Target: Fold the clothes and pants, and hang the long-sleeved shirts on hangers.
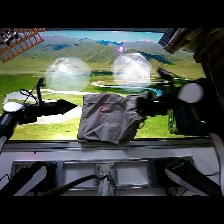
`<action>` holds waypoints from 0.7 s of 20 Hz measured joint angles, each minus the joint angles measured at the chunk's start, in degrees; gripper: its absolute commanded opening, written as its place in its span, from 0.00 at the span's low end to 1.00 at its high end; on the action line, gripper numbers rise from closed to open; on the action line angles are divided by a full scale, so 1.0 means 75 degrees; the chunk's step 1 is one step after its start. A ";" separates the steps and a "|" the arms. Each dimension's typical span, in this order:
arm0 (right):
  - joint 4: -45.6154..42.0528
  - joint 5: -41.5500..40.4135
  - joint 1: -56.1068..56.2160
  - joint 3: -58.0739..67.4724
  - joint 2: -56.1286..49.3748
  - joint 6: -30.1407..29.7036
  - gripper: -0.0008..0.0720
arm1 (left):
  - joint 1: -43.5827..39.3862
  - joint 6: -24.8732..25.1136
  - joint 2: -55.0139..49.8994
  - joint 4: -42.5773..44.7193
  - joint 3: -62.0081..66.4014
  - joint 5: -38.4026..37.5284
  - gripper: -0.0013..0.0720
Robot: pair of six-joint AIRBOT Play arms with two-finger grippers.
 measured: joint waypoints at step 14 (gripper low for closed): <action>-0.1008 -0.1527 0.2882 0.3118 -0.4092 -0.0157 0.65 | 0.0487 -0.1632 0.0965 0.2509 -0.0192 0.0755 0.03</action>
